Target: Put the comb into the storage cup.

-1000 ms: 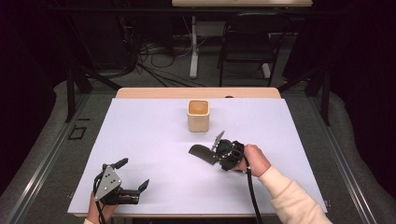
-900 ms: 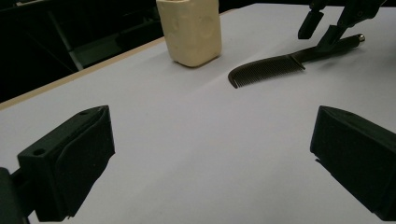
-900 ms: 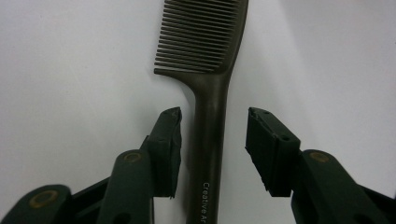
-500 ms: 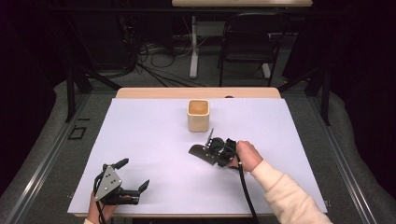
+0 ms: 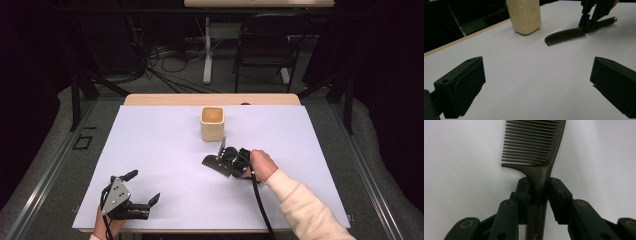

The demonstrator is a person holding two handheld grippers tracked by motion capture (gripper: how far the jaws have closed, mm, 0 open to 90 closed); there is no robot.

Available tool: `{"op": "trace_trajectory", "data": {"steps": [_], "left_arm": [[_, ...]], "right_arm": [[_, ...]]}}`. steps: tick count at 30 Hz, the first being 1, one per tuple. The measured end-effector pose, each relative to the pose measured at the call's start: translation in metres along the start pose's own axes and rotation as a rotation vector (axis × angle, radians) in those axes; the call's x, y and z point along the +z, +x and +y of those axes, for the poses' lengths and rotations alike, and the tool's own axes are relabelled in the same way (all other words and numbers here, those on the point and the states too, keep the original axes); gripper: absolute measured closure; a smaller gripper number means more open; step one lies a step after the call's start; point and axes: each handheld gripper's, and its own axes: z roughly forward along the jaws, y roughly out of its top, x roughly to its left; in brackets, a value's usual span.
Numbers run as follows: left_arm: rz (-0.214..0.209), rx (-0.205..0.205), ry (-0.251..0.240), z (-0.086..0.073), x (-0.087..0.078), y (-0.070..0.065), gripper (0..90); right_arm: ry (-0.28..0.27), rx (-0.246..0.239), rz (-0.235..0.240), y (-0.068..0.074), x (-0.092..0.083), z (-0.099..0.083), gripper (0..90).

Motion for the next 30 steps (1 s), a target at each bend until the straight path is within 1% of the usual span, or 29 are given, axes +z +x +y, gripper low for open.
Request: {"op": "trace_trajectory", "data": {"steps": [4,5,6,7,8,9,12,15,18,20,21,23,25,26,29,30], "left_arm": [[0.000,0.000,0.000,0.000,0.000,0.000,0.0],[0.001,0.000,0.000,0.000,0.000,0.000,0.0],[0.004,0.002,0.000,0.000,0.000,0.000,0.0],[0.004,0.002,0.000,0.000,0.000,0.000,0.0],[0.005,0.002,-0.001,0.000,0.000,0.000,0.0],[0.005,0.003,-0.001,0.000,0.000,0.001,0.0],[0.006,0.002,-0.001,0.000,0.000,0.001,0.0],[0.006,0.005,-0.002,0.000,0.000,0.001,0.0],[0.006,0.001,-0.001,0.000,0.000,0.000,0.0],[0.006,0.001,-0.001,0.000,0.000,0.000,0.0],[0.006,0.001,-0.002,0.000,0.000,0.000,0.0],[0.007,0.001,-0.001,0.000,0.000,0.000,0.0],[0.007,0.001,-0.001,0.000,0.000,0.000,0.0],[0.008,0.001,-0.001,0.000,0.000,0.000,0.0],[0.007,0.000,-0.002,0.000,0.000,0.000,0.0],[0.008,-0.001,-0.002,0.000,0.000,0.000,0.0]], "right_arm": [[0.005,0.007,0.002,-0.001,0.000,0.000,71.1],[-0.003,0.005,0.006,-0.002,0.000,0.000,71.2],[0.010,0.011,0.014,-0.002,-0.001,-0.001,71.4],[0.010,0.011,0.014,-0.002,-0.001,-0.001,71.4],[-0.009,0.016,0.015,-0.003,0.000,-0.002,71.4],[-0.018,0.020,0.011,-0.003,-0.001,-0.002,71.5],[-0.053,0.039,0.020,-0.004,-0.005,-0.006,71.5],[-0.057,0.038,0.019,-0.005,-0.009,-0.007,71.5],[-0.097,0.054,0.021,-0.006,-0.015,-0.012,71.6],[-0.106,0.061,0.024,-0.006,-0.017,-0.013,71.6],[-0.125,0.070,0.025,-0.006,-0.020,-0.015,71.5],[-0.140,0.078,0.025,-0.006,-0.022,-0.017,71.6],[-0.141,0.082,0.026,-0.006,-0.024,-0.018,71.6],[-0.158,0.094,0.026,-0.007,-0.026,-0.020,71.6],[-0.168,0.095,0.030,-0.008,-0.027,-0.023,71.6],[-0.183,0.109,0.030,-0.009,-0.028,-0.025,71.6]]}}
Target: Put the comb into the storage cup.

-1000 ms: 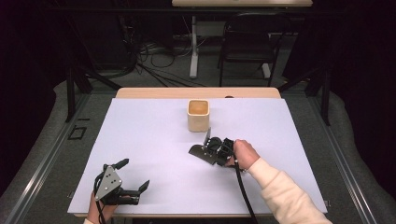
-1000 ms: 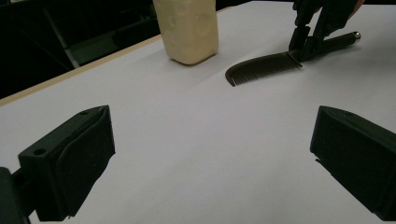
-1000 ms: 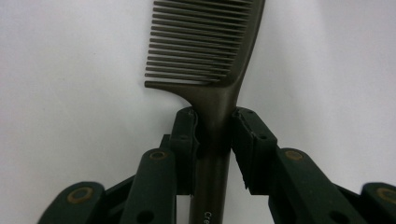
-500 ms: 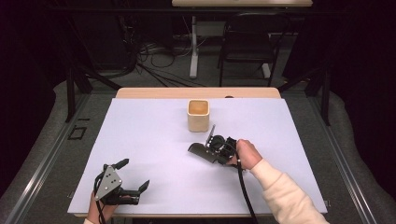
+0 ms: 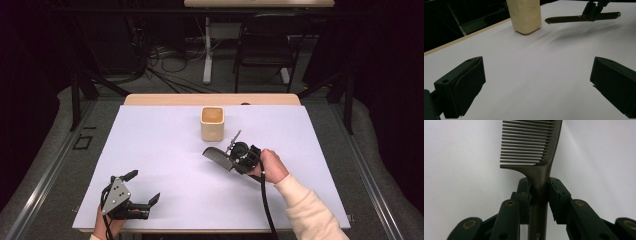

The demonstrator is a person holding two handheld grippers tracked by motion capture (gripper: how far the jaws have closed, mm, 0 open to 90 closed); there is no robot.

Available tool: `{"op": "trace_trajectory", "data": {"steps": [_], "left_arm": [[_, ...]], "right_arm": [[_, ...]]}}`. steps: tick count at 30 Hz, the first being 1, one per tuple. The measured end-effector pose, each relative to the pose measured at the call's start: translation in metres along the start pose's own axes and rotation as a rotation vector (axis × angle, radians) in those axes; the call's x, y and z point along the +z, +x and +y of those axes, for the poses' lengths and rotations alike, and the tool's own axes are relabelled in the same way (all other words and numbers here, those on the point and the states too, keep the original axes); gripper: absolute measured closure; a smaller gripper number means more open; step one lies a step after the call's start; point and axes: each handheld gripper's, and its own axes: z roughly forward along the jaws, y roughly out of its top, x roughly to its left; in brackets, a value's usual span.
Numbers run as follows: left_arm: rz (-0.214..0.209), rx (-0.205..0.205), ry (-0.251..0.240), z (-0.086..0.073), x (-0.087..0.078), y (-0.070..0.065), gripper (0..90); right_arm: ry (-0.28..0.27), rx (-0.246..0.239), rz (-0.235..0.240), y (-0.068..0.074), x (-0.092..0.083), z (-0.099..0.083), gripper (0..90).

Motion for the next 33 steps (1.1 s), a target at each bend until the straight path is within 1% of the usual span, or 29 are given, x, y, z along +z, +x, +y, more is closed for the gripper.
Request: {"op": "trace_trajectory", "data": {"steps": [1,2,4,6,14,15,21,23,26,29,32,33], "left_arm": [[0.000,0.000,0.000,0.000,0.000,0.000,0.0],[0.000,0.001,0.000,0.000,0.000,0.000,0.0],[0.001,0.001,0.001,0.000,0.000,0.000,0.0],[0.000,0.000,0.000,0.000,0.000,0.000,0.0],[0.001,0.000,0.001,0.000,0.000,0.000,0.0],[0.001,0.000,0.001,0.000,0.000,0.000,0.0],[0.000,-0.002,0.000,0.000,0.000,0.000,0.0],[0.003,0.005,-0.001,0.000,0.000,0.000,0.0],[0.007,0.003,0.000,0.000,0.000,0.001,0.0],[0.000,0.002,0.002,-0.001,0.000,0.001,0.0],[0.002,0.002,0.001,-0.001,0.000,0.001,0.0],[0.003,0.001,0.000,-0.001,0.000,0.001,0.0]], "right_arm": [[0.000,0.000,0.000,0.000,0.000,0.000,71.6],[-0.014,0.009,0.004,-0.002,-0.003,-0.002,71.6],[-0.017,0.013,0.006,-0.002,-0.004,-0.003,71.6],[-0.049,0.037,0.012,-0.004,-0.006,-0.006,71.6],[-0.094,0.056,0.023,-0.006,-0.013,-0.014,71.6],[-0.109,0.060,0.024,-0.006,-0.013,-0.016,71.6],[-0.131,0.064,0.022,-0.004,-0.015,-0.021,71.5],[-0.146,0.066,0.029,-0.005,-0.017,-0.022,71.6],[-0.159,0.066,0.034,-0.005,-0.017,-0.024,71.6],[-0.175,0.065,0.033,-0.007,-0.017,-0.027,71.6],[-0.189,0.078,0.034,-0.008,-0.018,-0.030,71.6],[-0.205,0.083,0.040,-0.008,-0.019,-0.032,71.6]]}}
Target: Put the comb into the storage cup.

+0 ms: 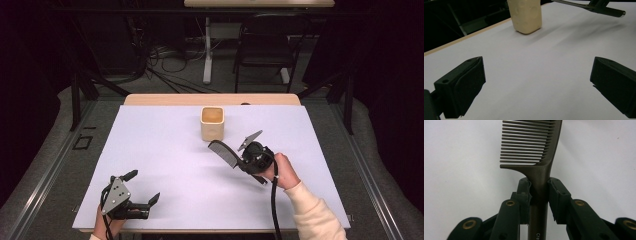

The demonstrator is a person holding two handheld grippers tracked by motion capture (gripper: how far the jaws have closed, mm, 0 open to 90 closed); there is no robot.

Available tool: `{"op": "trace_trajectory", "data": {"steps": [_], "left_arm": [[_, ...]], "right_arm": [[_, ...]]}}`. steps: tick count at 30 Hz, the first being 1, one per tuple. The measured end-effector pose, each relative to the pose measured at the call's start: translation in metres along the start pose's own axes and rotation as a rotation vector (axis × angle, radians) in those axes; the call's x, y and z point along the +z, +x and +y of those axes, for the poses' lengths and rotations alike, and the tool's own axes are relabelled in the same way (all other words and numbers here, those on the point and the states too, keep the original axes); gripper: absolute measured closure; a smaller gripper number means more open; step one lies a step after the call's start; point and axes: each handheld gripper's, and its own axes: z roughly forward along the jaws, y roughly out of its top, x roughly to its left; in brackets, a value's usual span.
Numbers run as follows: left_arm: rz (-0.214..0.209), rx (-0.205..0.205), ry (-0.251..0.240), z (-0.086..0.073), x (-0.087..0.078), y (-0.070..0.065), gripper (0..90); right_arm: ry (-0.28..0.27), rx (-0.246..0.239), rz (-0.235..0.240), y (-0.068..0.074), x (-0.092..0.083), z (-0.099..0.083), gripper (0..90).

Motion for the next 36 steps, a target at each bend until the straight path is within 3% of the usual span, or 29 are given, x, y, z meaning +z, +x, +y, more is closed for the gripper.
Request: {"op": "trace_trajectory", "data": {"steps": [8,14,36], "left_arm": [[-0.002,0.000,0.001,0.000,0.000,0.000,0.0],[0.001,-0.003,0.002,0.000,0.000,0.000,0.0],[-0.003,-0.004,0.001,0.000,0.000,0.001,0.1]], "right_arm": [[-0.044,0.001,-0.002,0.000,-0.002,-0.004,71.6],[-0.101,0.015,0.022,-0.003,-0.009,-0.009,71.6],[-0.254,0.051,-0.044,-0.007,-0.020,-0.020,71.6]]}}
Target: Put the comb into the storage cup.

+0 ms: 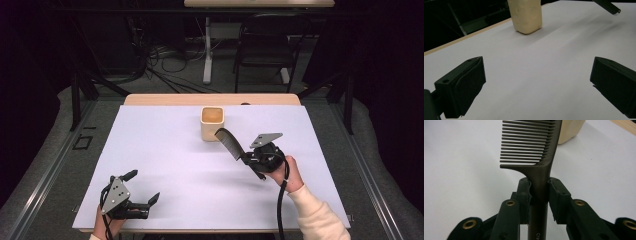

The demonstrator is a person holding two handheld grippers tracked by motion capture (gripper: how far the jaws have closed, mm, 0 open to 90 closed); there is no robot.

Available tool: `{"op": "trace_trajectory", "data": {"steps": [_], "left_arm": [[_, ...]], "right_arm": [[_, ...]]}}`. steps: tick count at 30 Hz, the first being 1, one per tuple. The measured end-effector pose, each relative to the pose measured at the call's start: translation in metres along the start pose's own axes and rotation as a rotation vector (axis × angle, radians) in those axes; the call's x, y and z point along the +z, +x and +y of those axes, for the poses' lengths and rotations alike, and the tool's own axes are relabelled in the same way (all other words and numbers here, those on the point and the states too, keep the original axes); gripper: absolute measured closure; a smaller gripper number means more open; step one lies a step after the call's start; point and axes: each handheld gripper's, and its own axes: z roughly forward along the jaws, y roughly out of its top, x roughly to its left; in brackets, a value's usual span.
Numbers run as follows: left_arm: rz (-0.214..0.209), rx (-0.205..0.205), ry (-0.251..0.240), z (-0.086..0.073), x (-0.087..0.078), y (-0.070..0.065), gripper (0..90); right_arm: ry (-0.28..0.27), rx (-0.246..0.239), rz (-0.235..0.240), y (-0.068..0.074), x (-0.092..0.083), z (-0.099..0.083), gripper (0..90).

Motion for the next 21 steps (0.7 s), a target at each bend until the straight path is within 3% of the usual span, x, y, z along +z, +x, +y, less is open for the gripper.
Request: {"op": "trace_trajectory", "data": {"steps": [21], "left_arm": [[-0.001,-0.002,0.006,-0.0007,-0.0011,0.0002,0.1]], "right_arm": [[-0.070,-0.021,-0.038,-0.0014,0.0008,0.0035,71.6]]}}
